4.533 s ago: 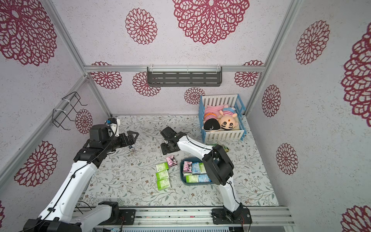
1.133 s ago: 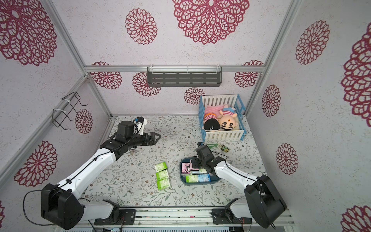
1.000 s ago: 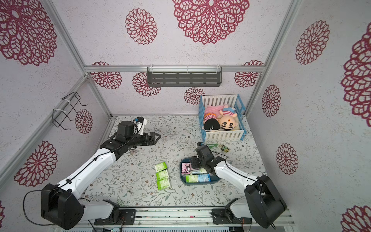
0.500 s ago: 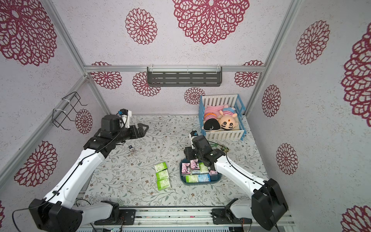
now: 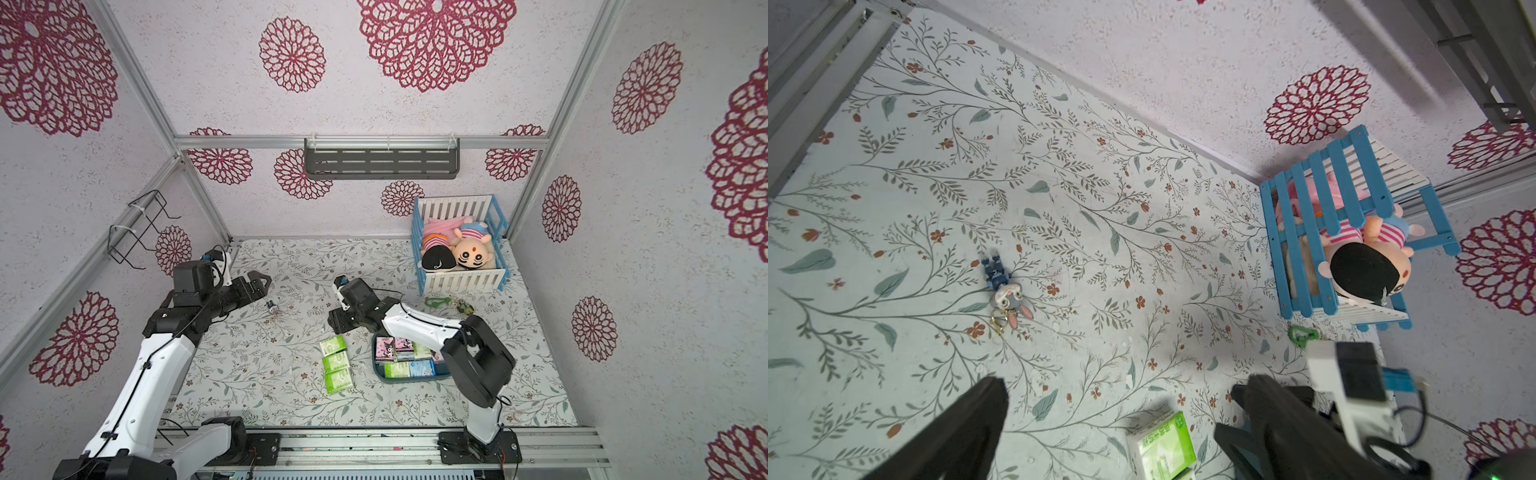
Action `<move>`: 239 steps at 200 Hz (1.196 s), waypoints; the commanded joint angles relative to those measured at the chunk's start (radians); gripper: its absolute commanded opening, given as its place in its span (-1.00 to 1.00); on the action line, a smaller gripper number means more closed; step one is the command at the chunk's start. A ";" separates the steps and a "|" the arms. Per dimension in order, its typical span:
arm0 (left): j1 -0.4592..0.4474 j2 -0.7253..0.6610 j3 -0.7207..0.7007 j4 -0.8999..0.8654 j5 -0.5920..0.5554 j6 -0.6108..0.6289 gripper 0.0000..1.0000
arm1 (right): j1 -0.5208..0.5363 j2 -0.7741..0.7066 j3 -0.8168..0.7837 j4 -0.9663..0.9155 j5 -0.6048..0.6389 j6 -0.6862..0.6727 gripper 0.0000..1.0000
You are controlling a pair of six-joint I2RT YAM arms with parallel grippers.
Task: Put the pocket tissues into the storage box
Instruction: Pick up the pocket tissues from the center of the board.
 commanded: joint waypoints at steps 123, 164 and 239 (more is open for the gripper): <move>0.034 0.002 -0.046 0.102 0.094 -0.052 0.94 | 0.072 0.005 -0.048 -0.018 0.033 0.098 0.32; 0.024 -0.003 -0.068 0.111 0.106 -0.033 0.94 | 0.086 0.018 -0.071 -0.038 0.087 0.130 0.32; 0.008 -0.031 -0.052 0.118 0.111 0.014 0.94 | 0.087 0.094 -0.020 -0.014 0.014 0.166 0.01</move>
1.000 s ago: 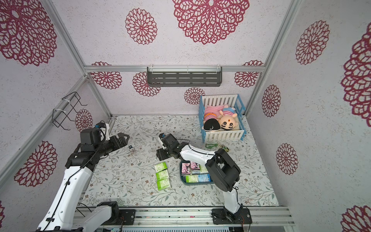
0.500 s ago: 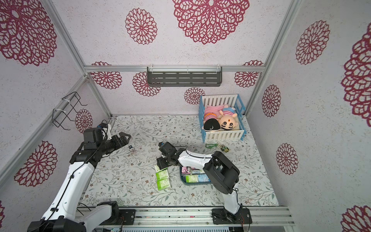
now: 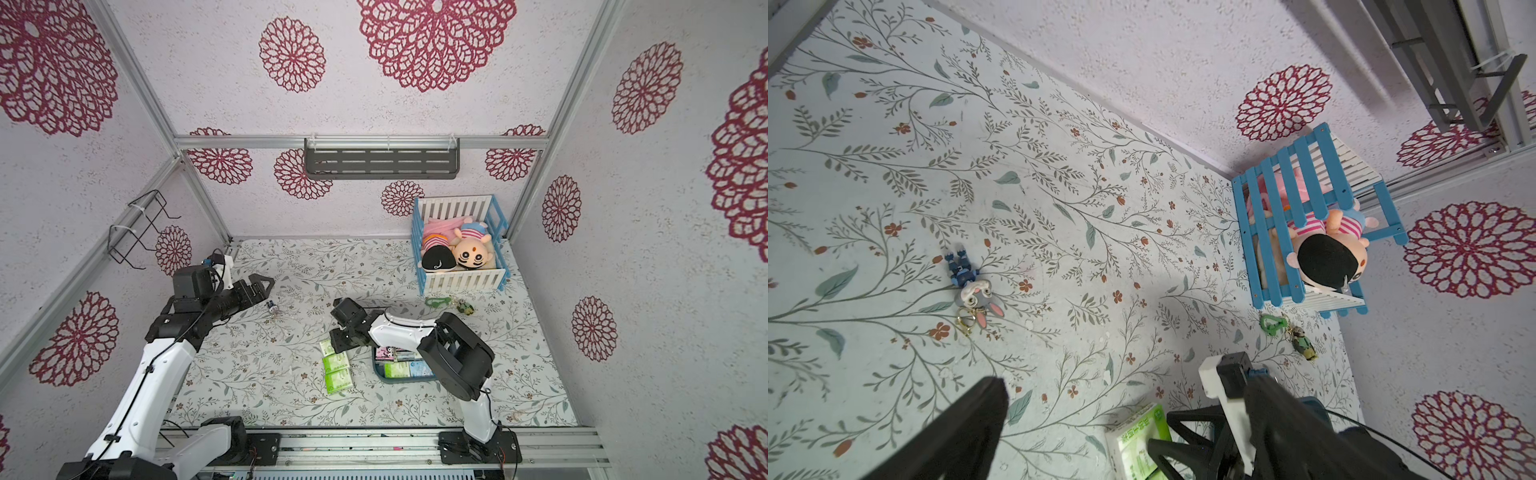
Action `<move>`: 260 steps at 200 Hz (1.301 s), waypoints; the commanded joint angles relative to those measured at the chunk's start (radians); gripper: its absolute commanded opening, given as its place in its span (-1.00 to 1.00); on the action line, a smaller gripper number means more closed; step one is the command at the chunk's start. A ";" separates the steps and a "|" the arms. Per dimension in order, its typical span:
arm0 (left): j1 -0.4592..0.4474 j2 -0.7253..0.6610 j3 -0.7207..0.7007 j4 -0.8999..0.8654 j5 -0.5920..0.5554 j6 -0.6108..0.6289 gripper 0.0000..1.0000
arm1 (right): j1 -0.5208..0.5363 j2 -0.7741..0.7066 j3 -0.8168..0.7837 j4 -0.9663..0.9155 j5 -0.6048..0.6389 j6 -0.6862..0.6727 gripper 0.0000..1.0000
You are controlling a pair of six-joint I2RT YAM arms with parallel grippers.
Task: Put the pocket tissues into the storage box
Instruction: Pick up the pocket tissues from the center of the board.
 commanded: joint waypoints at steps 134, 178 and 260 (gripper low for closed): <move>-0.038 -0.024 0.026 0.013 0.003 0.090 0.94 | -0.007 -0.053 0.094 0.067 0.076 0.030 -1.00; -0.085 0.005 0.020 0.087 0.037 0.071 0.94 | -0.060 -0.233 0.018 0.100 0.138 0.070 -1.00; -0.308 0.094 0.034 0.256 0.067 0.057 0.94 | -0.204 -0.751 -0.383 -0.062 0.380 0.258 -1.00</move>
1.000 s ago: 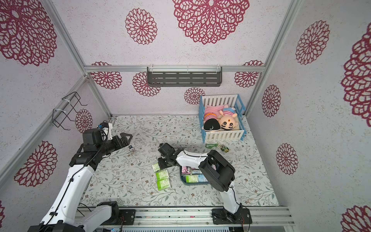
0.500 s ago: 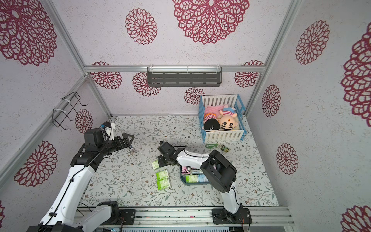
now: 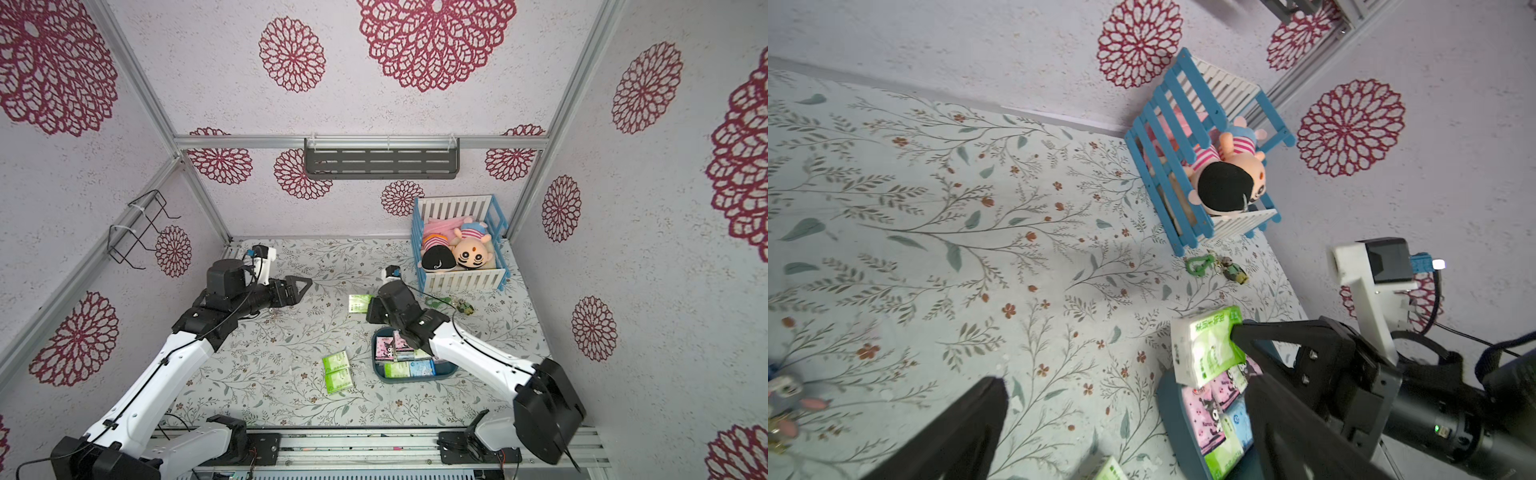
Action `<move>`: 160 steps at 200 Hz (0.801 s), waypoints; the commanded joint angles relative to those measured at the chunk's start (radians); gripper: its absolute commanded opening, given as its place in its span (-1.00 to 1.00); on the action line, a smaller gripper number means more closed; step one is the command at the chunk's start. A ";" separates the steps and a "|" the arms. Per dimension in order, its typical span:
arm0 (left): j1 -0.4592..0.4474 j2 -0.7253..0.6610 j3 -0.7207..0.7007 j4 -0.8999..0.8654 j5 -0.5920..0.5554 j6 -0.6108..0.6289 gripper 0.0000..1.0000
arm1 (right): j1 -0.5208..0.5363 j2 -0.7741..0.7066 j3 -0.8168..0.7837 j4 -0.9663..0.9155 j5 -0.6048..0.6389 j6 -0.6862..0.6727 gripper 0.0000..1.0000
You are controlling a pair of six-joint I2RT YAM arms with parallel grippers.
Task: Put the pocket tissues into the storage box
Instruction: Pick up the pocket tissues from the center of the board, then place the pocket tissues in the storage box.
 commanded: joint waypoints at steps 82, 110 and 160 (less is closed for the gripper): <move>-0.019 0.052 -0.040 0.155 -0.008 -0.042 0.94 | -0.146 -0.310 -0.224 -0.418 0.318 0.332 -1.00; -0.018 0.045 -0.041 0.145 -0.022 -0.039 0.94 | -0.167 -0.343 -0.282 -0.390 0.321 0.413 -1.00; -0.018 0.046 -0.052 0.145 -0.037 -0.041 0.94 | -0.166 -0.334 -0.372 -0.254 0.259 0.500 -1.00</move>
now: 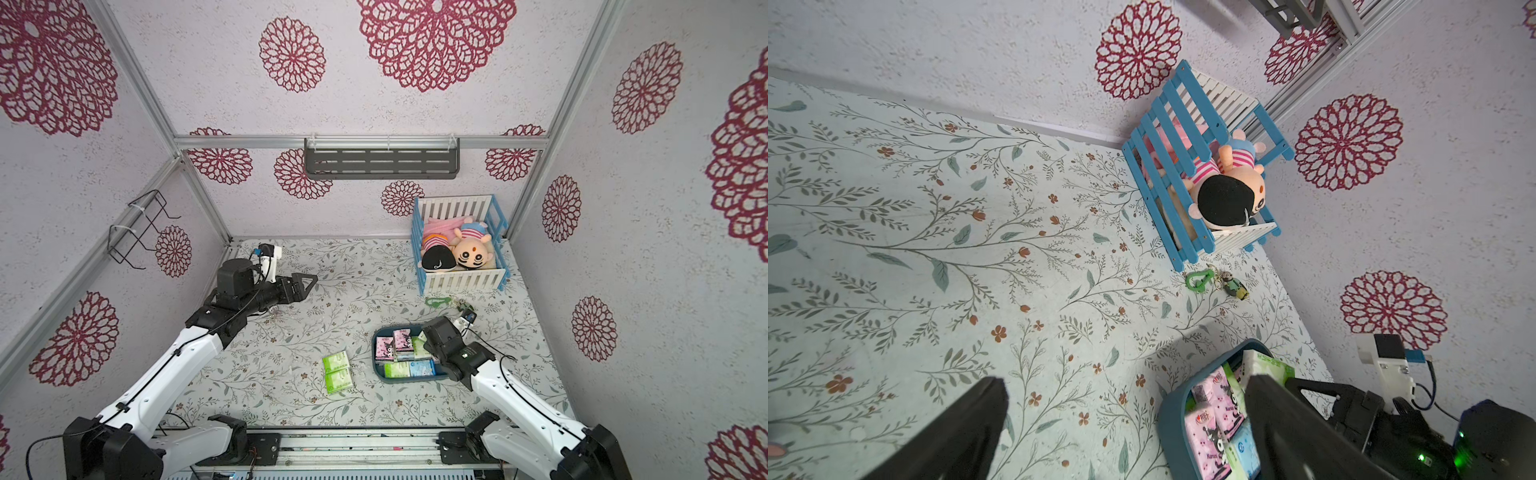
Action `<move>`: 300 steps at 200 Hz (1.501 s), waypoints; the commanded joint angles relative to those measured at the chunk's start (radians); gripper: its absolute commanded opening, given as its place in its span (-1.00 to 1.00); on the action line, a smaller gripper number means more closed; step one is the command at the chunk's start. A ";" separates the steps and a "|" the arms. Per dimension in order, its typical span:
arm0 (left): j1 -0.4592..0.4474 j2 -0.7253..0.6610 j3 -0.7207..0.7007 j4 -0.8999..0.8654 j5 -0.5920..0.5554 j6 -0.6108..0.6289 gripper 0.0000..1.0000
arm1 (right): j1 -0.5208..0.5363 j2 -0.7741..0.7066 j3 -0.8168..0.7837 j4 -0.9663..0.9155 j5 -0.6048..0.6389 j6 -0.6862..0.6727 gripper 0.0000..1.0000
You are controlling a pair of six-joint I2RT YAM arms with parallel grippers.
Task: Put the pocket tissues into the storage box
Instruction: Place the pocket tissues in the storage box.
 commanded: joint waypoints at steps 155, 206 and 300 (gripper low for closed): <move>-0.002 -0.033 -0.017 -0.032 -0.075 0.049 0.94 | -0.003 0.035 -0.074 0.262 -0.109 0.034 -0.26; -0.002 0.004 0.005 -0.039 -0.082 0.054 0.94 | -0.003 0.010 -0.116 0.262 -0.111 0.047 -0.54; 0.005 0.012 0.001 -0.056 -0.099 0.068 0.94 | -0.010 -0.047 -0.146 0.246 -0.092 -0.021 -1.00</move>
